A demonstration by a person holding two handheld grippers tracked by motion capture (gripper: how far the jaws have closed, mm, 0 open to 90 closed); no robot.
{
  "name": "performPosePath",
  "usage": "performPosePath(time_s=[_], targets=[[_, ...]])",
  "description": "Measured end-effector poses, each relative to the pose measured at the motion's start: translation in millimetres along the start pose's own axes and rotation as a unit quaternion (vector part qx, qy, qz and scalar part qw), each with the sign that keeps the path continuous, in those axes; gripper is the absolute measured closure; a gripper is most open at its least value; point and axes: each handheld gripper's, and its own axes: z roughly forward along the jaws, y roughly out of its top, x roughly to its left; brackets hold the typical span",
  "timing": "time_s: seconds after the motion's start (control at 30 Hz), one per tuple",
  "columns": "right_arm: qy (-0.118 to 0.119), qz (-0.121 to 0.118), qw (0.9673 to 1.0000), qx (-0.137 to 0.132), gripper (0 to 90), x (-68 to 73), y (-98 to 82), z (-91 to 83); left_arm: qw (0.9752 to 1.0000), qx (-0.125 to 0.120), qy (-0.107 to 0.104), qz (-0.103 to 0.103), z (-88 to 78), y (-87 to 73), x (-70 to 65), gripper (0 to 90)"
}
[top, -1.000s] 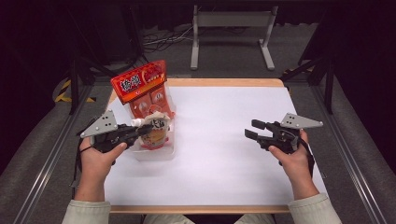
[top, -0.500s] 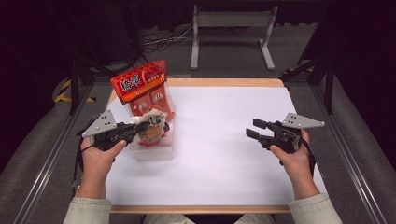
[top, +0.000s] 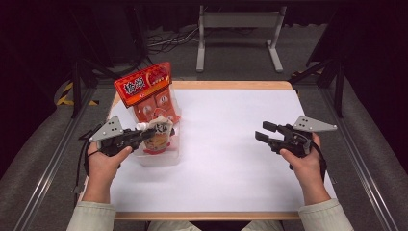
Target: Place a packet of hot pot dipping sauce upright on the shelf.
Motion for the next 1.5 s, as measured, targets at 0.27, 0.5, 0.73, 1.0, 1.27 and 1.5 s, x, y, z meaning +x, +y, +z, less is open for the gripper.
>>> performPosePath(time_s=[0.27,0.5,0.73,1.0,1.27,1.5], targets=[[0.002,0.002,1.0000,-0.002,47.0,0.2,0.1,-0.1,0.9998,0.017,-0.008,-0.007,2.3,-10.1,5.2,88.4],[0.005,0.001,1.0000,-0.003,46.8,1.0,0.5,0.0,0.9996,0.021,-0.007,-0.019,5.6,-18.7,7.0,88.2],[0.007,0.000,1.0000,-0.004,46.6,1.2,0.6,0.3,0.9990,0.032,-0.009,-0.032,10.3,-27.7,6.9,88.2],[0.011,0.000,0.9999,-0.007,46.4,1.5,1.0,1.2,0.9985,0.041,-0.009,-0.035,12.8,-32.6,5.9,88.1],[0.011,0.001,0.9999,-0.006,46.2,1.5,1.0,2.2,0.9980,0.050,-0.002,-0.039,11.1,-36.0,6.5,86.5],[0.013,0.001,0.9999,-0.006,45.5,1.7,0.8,2.4,0.9975,0.037,0.018,-0.058,2.3,-35.2,6.8,58.8]])
